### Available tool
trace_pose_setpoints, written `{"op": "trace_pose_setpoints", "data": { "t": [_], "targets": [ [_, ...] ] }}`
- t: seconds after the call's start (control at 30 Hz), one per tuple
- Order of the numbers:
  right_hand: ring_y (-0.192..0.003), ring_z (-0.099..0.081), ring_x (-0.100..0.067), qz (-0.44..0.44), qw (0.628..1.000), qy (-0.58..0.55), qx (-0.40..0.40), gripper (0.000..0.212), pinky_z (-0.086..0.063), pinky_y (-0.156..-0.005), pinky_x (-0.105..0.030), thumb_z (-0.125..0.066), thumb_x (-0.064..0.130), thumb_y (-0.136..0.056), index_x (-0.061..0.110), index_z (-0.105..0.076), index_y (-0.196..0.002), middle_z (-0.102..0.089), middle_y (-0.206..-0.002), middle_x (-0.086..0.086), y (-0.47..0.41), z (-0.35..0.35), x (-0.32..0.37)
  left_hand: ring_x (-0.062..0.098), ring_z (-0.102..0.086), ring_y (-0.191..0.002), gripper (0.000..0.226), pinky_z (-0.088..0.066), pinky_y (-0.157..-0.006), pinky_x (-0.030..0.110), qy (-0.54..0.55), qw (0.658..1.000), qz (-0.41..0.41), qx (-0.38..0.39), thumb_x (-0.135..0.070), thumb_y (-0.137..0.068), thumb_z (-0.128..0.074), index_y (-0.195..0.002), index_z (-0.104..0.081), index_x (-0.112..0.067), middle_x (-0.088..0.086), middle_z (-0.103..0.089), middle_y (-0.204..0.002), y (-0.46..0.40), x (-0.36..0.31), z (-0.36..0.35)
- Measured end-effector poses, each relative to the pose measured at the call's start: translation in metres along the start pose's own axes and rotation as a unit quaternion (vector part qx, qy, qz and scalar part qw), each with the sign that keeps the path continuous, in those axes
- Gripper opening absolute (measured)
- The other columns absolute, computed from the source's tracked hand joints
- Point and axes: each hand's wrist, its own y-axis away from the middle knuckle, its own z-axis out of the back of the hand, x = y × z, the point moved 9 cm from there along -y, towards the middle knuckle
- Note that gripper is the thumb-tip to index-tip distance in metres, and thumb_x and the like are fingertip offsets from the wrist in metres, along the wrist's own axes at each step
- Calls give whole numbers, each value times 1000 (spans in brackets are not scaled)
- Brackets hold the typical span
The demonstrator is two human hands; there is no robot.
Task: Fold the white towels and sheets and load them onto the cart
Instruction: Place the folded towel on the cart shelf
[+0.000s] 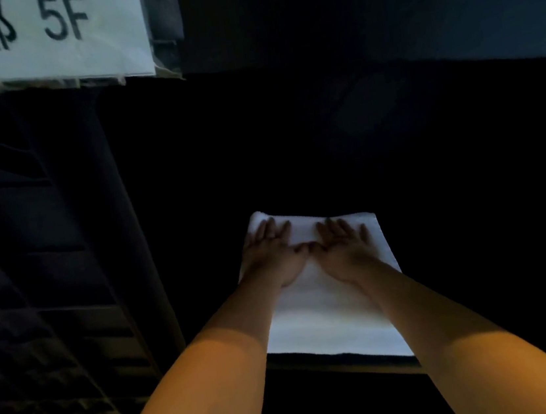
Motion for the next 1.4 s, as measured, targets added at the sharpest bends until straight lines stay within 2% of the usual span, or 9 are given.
{"op": "trace_pose_setpoints", "data": {
  "t": [0.2, 0.3, 0.37, 0.63, 0.83, 0.97, 1.1, 1.23, 1.4],
  "targets": [
    [-148, 3, -19, -114, 993, 22, -23, 60, 0, -118, -52, -12, 46, -100, 20, 0, -153, 5, -161, 1, 37, 11, -70, 25, 9, -147, 57, 1, -119, 47, -19, 994, 105, 31, -42, -101, -16, -154, -3, -22, 1, 8, -161, 30, 27, 15],
    [-147, 3, -17, 1, 998, 19, -58, 60, 2, -118, -51, -21, 42, -100, 20, -2, -153, 5, -160, 7, 56, 13, -18, 21, 9, -147, 59, 6, -117, 47, -53, 997, 24, -42, -46, -99, -22, -153, -9, -28, -2, 4, -161, 61, -11, 17],
    [-147, 2, -13, 75, 996, 25, -42, 61, 2, -117, -48, -24, 44, -98, 24, -3, -153, 4, -159, 11, 68, -5, 23, 19, -1, -148, 63, 1, -116, 45, -37, 998, -36, -39, -54, -95, -27, -152, -11, -34, -5, -5, -161, 80, -33, 5],
    [-146, 1, -6, -65, 993, 6, -95, 56, 7, -116, -51, -9, 44, -100, 27, -6, -153, 0, -160, 12, 106, -21, -60, 13, 10, -147, 56, 4, -117, 38, -10, 1000, 11, -26, -48, -100, -7, -153, -8, -32, -5, 3, -161, 116, 13, -1],
    [-147, -4, -8, 51, 992, 1, -119, 55, 17, -114, -38, -13, 43, -99, 28, -13, -152, -11, -159, 10, 132, -20, 18, 14, 6, -147, 52, 8, -117, 36, -21, 1000, -15, -12, -44, -102, -17, -152, -10, -34, -3, -1, -161, 136, -21, 1],
    [-141, 15, -2, -26, 994, 21, -106, 63, 19, -112, -36, 6, 56, -93, 29, 5, -150, 9, -155, 16, 151, -30, -24, 8, 15, -145, 55, 11, -113, 30, -16, 1000, 5, 22, -51, -100, -11, -151, 4, -37, -9, 12, -159, 151, 11, -9],
    [-136, 24, 0, -49, 998, 9, -33, 57, 7, -119, -39, -5, 55, -98, 33, 23, -142, 22, -153, 16, 161, -36, -44, 7, 21, -143, 59, 9, -113, 30, -6, 998, 13, 69, -51, -100, -13, -150, 12, -33, -9, 19, -158, 170, 16, -8],
    [-147, -3, -12, -38, 999, -23, 8, 57, -6, -120, -39, -18, 49, -101, 28, -4, -152, -1, -161, 8, 190, -15, -40, 16, 0, -148, 62, -6, -118, 40, -14, 998, 12, 63, -55, -98, -17, -153, -4, -28, -2, -4, -161, 212, 8, 16],
    [-140, -31, -18, 6, 997, -47, -62, 55, -22, -116, -42, -25, 51, -99, 25, -32, -146, -35, -152, 1, 254, 53, -6, 19, -19, -145, 60, -16, -117, 40, 2, 999, 23, 25, -54, -99, -19, -151, -21, -25, 0, -28, -156, 267, -2, 74]
  ]
}}
